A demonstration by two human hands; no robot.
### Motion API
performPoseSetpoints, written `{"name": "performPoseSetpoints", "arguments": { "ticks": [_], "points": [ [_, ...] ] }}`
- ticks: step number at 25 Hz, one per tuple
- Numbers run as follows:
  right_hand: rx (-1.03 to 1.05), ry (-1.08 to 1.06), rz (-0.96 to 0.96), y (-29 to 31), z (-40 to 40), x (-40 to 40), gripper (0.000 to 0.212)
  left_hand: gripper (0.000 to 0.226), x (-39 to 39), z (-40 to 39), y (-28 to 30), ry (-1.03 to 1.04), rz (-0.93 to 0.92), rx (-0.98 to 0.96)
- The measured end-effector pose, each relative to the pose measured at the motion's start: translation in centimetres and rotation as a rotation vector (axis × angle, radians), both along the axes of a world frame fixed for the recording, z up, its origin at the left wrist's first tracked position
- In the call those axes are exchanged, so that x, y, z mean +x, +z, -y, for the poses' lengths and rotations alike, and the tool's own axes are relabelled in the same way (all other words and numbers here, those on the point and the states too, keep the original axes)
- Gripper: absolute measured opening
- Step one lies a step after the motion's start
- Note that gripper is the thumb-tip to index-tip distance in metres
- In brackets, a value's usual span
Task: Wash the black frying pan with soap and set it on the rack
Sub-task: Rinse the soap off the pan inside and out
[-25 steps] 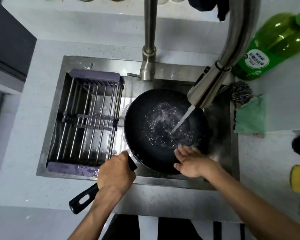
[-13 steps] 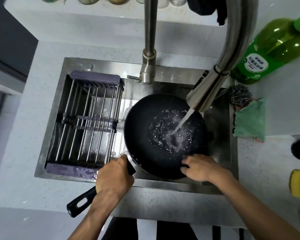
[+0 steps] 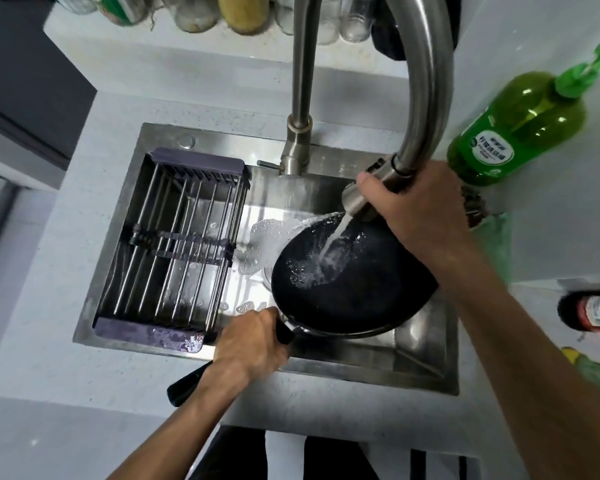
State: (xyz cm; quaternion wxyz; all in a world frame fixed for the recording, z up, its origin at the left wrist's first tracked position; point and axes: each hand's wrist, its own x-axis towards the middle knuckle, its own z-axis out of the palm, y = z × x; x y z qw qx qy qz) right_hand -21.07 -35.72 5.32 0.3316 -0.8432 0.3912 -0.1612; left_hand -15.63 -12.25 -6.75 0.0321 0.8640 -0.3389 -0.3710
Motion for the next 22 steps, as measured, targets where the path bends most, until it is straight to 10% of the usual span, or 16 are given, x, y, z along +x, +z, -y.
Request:
{"name": "performPoseSetpoints", "arguments": {
  "ticks": [6, 12, 22],
  "points": [
    [-0.249, 0.009, -0.413, 1.9, 3.4, -1.7, 0.034, 0.036, -0.2, -0.3, 0.3, 0.073, 0.123, -0.003],
    [0.196, 0.154, -0.187, 1.5, 0.8, -1.0, 0.038, 0.042, -0.3, 0.4, 0.3, 0.038, 0.243, -0.001],
    [0.076, 0.132, -0.214, 0.9, 2.2, -1.4, 0.045, 0.024, 0.5, -1.9, 0.8, 0.0, 0.045, -0.101]
  ]
}}
